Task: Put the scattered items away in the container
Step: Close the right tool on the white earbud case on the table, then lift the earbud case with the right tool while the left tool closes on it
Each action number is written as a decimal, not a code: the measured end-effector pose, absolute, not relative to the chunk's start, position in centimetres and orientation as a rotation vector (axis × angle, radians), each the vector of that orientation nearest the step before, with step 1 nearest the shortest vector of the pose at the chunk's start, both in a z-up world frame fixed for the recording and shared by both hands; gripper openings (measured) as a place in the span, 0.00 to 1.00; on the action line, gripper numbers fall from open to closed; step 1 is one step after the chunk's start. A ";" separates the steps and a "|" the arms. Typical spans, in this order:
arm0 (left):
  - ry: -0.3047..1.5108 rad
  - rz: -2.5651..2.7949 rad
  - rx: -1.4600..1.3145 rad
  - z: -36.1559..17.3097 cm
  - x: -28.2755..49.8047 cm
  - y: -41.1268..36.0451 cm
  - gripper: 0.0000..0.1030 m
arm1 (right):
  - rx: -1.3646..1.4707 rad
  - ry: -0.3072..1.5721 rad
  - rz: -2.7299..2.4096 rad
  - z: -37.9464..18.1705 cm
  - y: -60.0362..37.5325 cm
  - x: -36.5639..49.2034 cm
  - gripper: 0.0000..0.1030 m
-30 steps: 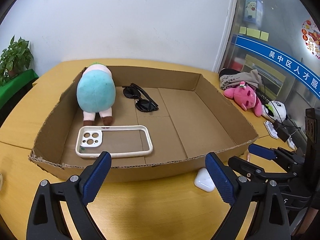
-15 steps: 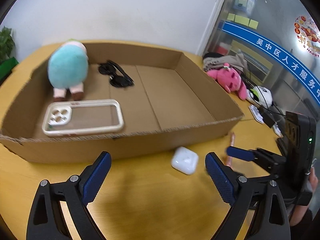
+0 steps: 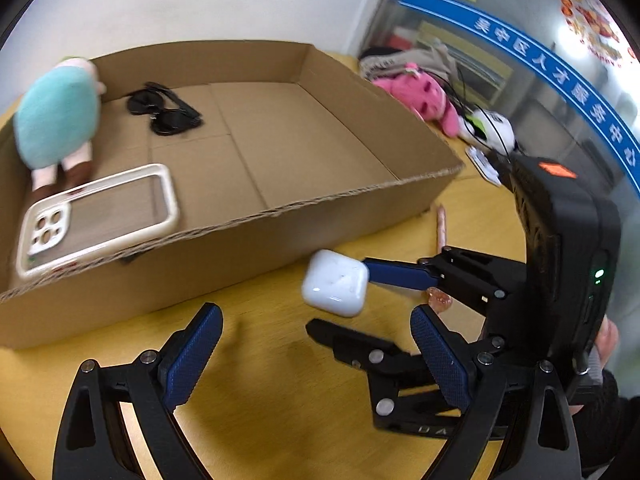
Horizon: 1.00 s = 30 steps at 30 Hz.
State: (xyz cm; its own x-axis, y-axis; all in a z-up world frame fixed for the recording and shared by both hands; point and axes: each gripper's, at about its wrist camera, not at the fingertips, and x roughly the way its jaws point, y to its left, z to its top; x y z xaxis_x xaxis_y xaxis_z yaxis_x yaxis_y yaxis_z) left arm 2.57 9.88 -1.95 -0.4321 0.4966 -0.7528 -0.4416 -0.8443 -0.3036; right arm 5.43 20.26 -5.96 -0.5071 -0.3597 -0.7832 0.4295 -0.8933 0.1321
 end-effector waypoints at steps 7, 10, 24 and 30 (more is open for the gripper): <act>0.003 2.136 -1.282 -2.9 1.8 12.2 0.83 | 1.186 0.085 -2.371 -5.9 21.4 6.6 0.42; 0.014 2.083 -1.318 -3.6 1.6 12.7 0.76 | 1.159 0.099 -2.368 -5.9 21.4 7.5 0.42; 0.147 2.066 -1.372 -3.2 3.0 12.9 0.46 | 1.141 0.150 -2.339 -5.7 21.0 9.2 0.41; 0.161 2.097 -1.331 -1.2 3.5 13.1 0.46 | 1.108 0.156 -2.358 -4.2 21.1 9.7 0.41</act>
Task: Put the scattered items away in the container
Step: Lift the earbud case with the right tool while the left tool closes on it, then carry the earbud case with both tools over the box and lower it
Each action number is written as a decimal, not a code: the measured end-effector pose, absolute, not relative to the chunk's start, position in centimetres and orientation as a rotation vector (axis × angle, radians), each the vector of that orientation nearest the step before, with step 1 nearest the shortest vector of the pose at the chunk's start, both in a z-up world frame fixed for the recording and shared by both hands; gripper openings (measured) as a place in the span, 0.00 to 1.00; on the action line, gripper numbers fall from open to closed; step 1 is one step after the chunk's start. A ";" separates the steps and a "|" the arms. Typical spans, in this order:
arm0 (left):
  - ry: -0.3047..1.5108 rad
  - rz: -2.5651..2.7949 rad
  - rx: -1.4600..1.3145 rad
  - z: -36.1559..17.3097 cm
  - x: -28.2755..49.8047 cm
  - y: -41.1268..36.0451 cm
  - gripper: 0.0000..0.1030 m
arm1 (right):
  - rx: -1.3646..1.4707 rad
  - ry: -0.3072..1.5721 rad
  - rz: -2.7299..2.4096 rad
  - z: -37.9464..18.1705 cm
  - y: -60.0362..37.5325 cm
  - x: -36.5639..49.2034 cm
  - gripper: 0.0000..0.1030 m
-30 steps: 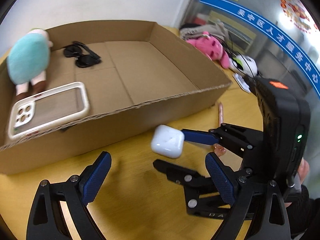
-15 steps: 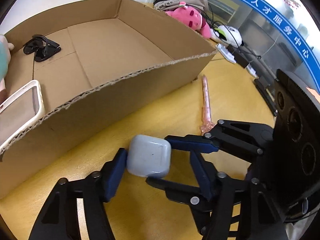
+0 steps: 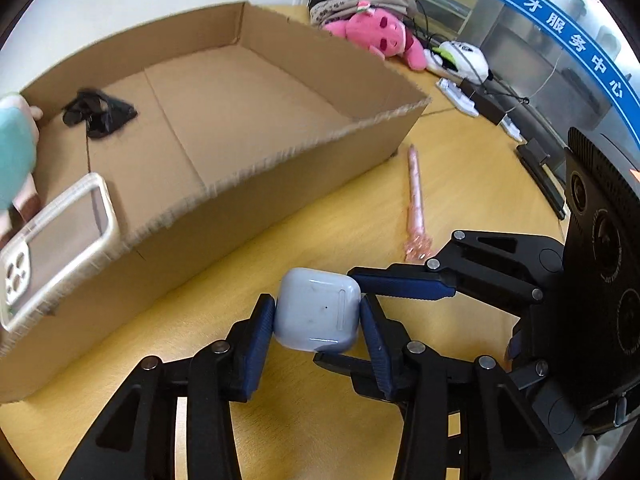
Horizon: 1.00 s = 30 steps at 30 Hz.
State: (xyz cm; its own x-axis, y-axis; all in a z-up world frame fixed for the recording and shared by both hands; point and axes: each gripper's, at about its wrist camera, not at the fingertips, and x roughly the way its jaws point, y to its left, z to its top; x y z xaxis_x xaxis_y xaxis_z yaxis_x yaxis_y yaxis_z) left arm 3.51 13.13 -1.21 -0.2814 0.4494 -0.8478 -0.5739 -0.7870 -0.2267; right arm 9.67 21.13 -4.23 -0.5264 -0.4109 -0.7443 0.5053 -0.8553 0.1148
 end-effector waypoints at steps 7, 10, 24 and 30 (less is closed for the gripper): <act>0.203 2.167 -1.206 5.1 2.2 13.2 0.46 | 0.993 0.189 -2.420 1.2 21.1 9.2 0.41; 0.224 2.196 -1.151 8.2 0.8 13.1 0.46 | 0.933 0.207 -2.451 4.4 21.0 7.9 0.41; 0.241 2.263 -1.057 17.1 -7.9 12.0 0.46 | 0.817 0.262 -2.489 13.6 20.4 -0.2 0.41; 0.198 2.252 -1.093 17.0 -13.4 11.8 0.45 | 0.855 0.257 -2.470 14.4 20.1 -5.3 0.41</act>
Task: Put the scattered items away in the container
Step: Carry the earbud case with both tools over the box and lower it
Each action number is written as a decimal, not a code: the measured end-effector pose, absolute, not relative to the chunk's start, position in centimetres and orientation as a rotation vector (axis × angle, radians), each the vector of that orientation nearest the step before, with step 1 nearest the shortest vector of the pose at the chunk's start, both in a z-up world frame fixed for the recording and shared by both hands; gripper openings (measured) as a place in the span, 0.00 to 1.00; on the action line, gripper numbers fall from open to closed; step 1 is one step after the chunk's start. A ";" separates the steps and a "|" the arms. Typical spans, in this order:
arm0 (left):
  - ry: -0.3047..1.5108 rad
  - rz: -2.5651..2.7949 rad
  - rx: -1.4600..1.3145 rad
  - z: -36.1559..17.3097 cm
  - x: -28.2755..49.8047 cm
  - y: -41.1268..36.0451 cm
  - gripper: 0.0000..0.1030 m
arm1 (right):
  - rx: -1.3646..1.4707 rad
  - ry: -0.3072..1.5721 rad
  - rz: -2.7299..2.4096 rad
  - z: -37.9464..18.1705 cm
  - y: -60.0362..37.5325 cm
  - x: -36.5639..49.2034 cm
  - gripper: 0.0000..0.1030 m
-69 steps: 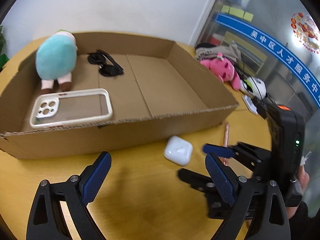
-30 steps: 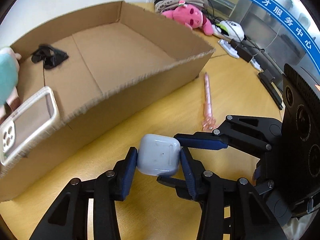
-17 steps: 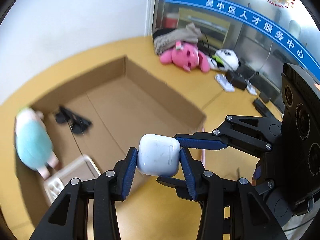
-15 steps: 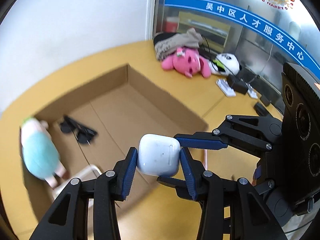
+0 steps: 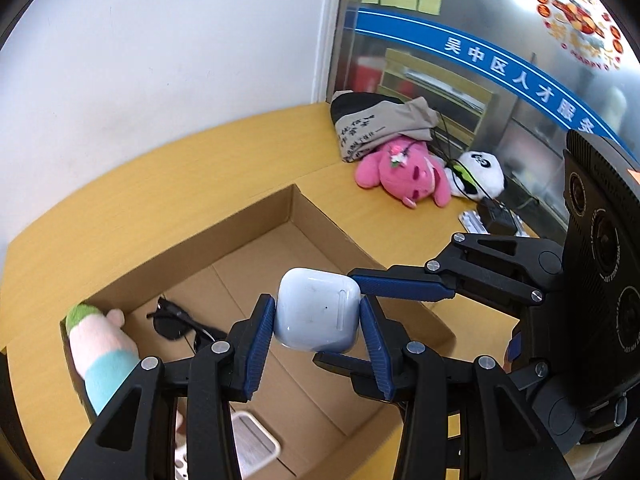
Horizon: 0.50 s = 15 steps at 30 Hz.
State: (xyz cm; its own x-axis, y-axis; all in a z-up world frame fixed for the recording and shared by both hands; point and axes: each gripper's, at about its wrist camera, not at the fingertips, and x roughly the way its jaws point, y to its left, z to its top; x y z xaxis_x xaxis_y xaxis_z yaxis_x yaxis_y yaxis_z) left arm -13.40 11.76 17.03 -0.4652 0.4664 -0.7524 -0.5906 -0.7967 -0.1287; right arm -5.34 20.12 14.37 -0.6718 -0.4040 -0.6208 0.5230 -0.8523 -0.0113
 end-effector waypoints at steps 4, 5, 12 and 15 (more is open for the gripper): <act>0.162 2.247 -1.120 16.3 -17.0 11.7 0.45 | 0.886 0.253 -2.455 14.2 20.2 -9.2 0.41; 0.155 2.245 -1.128 16.1 -17.7 11.7 0.45 | 0.896 0.252 -2.450 14.1 20.2 -10.3 0.41; 0.112 2.211 -1.213 12.7 -24.1 11.8 0.46 | 0.984 0.235 -2.415 11.4 20.0 -16.6 0.41; 0.091 2.191 -1.269 10.0 -26.5 11.9 0.46 | 1.038 0.227 -2.397 9.3 19.9 -18.9 0.41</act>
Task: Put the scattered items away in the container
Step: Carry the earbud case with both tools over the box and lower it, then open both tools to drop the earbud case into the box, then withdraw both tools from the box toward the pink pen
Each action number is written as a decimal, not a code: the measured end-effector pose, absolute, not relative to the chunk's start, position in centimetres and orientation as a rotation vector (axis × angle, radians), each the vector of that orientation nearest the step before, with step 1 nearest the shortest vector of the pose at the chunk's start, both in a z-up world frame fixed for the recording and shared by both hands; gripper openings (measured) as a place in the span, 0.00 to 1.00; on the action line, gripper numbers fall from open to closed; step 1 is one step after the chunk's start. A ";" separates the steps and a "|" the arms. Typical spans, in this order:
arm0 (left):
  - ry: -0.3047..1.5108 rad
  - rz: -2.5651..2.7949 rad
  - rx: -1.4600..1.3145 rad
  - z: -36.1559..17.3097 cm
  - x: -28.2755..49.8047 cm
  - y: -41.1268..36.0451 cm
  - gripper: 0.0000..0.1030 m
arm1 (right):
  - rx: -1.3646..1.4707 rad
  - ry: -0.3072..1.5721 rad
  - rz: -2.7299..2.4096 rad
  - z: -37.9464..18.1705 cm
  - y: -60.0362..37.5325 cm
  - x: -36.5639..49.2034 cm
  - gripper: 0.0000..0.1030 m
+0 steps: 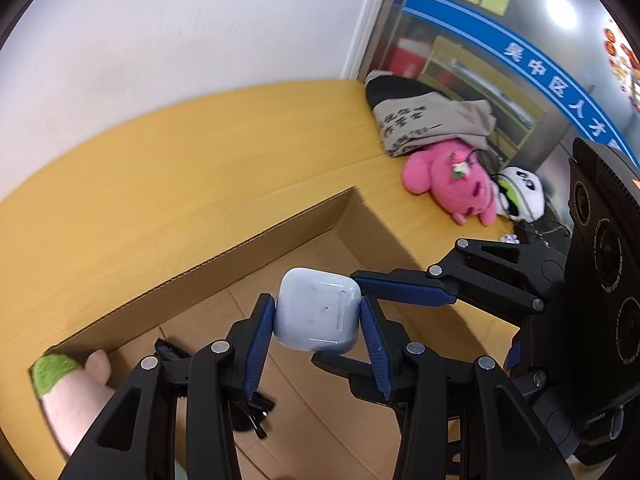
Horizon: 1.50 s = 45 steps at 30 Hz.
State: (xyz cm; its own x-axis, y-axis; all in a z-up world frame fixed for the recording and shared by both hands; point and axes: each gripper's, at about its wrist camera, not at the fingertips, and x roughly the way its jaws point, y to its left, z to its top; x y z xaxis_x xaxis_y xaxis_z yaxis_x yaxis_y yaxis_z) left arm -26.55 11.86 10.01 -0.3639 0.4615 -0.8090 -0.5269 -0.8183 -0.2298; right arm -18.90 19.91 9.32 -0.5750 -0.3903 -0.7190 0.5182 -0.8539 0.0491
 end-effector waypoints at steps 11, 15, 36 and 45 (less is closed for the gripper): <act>-0.003 2.075 -1.457 1.4 -31.6 11.7 0.46 | 1.252 0.128 -2.312 1.0 20.2 -24.1 0.40; -0.021 2.054 -1.507 -0.8 -32.3 12.1 0.46 | 1.314 0.132 -2.294 -0.8 20.1 -24.7 0.40; 0.060 2.361 -1.292 6.3 -23.9 10.6 0.78 | 1.290 0.139 -2.345 3.6 21.2 -18.0 0.59; 0.115 2.528 -0.976 13.0 -10.6 9.0 0.93 | 1.095 0.060 -2.444 9.5 23.4 -9.8 0.74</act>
State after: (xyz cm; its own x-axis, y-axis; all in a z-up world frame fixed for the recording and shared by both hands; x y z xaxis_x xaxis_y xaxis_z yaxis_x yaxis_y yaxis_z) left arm -10.57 9.00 12.96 -0.6621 0.3589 -0.6579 -0.4174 -0.9057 -0.0741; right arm -9.80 23.39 9.49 -0.5783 -0.3904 -0.7164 0.4248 -0.8937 0.1441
